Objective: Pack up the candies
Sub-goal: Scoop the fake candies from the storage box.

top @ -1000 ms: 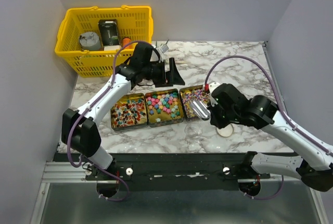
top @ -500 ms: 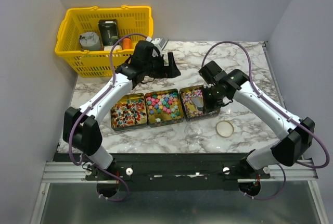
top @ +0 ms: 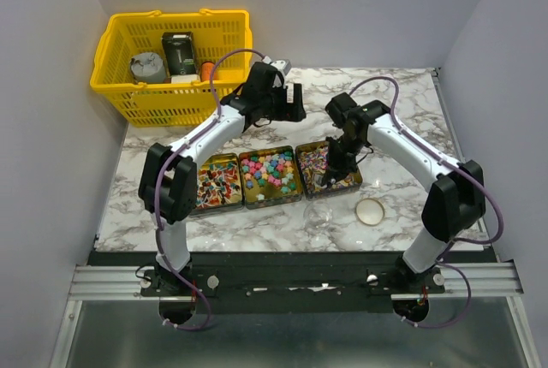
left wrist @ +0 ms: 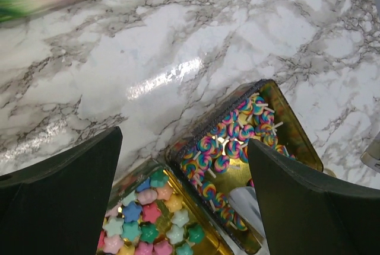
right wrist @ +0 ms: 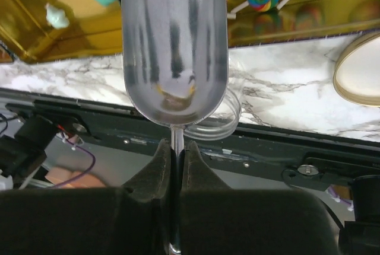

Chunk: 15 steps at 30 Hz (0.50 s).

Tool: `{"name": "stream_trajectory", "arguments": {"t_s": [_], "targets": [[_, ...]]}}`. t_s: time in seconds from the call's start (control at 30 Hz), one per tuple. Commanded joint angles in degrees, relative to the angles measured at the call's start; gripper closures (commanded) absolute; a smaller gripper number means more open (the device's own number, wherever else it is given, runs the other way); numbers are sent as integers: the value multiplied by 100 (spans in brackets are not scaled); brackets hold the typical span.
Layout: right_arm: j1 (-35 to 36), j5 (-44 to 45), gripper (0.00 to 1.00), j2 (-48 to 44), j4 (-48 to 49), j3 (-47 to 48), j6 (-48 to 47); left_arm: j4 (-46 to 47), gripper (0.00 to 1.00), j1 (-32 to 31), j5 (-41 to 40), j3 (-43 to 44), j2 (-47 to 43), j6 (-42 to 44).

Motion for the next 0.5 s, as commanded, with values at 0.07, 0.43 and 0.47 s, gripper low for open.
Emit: {"name": "stream_trajectory", "arguments": {"t_s": [0.07,0.43,0.47], "targets": [[-75,-38,100,567,-79,355,311,119,1,-32,-305,572,576,276],[-75,849,100,708,474,-313,969,154,2,-67,82,529,1015,197],[-75,963,100,700,527,-409,1023,162,2,-85,100,537,1042,197]]}}
